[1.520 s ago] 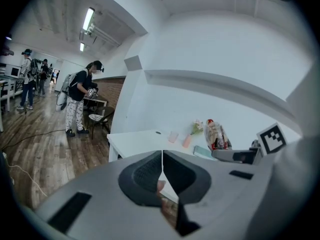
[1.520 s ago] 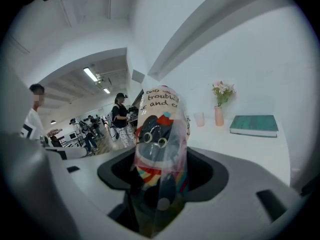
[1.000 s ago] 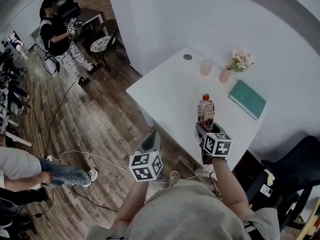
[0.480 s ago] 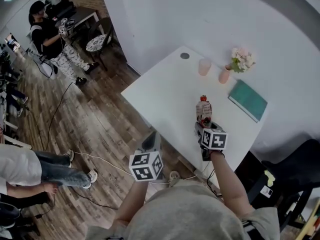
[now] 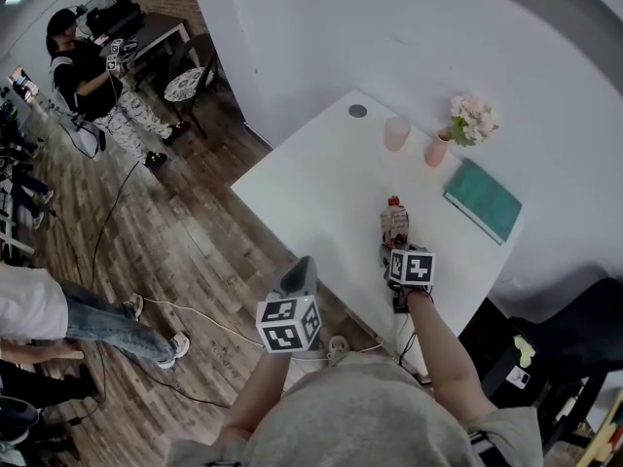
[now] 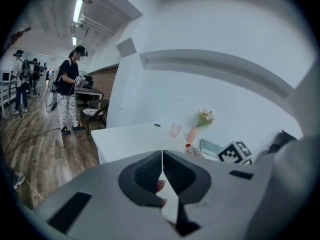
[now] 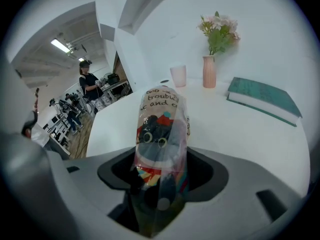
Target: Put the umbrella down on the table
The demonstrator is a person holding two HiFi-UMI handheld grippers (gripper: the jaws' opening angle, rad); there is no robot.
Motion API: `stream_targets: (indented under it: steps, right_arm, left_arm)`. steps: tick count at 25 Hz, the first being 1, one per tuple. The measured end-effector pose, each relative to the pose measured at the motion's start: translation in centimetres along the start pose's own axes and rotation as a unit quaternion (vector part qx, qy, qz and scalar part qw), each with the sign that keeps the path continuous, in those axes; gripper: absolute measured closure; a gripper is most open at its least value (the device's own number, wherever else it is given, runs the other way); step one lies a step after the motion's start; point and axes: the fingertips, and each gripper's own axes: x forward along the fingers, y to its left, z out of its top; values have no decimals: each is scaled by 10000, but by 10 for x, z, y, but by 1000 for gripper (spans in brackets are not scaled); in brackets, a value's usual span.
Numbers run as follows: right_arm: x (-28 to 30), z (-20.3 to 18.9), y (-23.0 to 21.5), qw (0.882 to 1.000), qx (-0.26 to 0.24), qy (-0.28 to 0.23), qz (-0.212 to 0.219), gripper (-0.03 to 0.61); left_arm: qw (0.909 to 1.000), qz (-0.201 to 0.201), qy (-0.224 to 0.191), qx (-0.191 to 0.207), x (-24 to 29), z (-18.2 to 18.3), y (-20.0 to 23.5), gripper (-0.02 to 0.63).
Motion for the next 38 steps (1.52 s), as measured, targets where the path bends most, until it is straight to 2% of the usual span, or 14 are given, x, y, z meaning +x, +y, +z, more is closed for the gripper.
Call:
stream_targets:
  steps: [9, 15, 21, 38]
  right_arm:
    - [18, -7, -5, 9988, -26, 453, -173, 307]
    - [20, -7, -4, 9987, -79, 463, -206, 307]
    - [19, -7, -1, 9990, -23, 446, -47, 299]
    - [-47, 5, 8, 9995, -12, -295, -134, 282]
  left_arm:
    - [10000, 4, -30, -24, 11, 7, 3, 603]
    - [9999, 17, -84, -64, 10, 11, 8, 603]
    - [9999, 4, -97, -78, 1, 11, 8, 603]
    - [9997, -116, -186, 65, -46, 5, -6, 603]
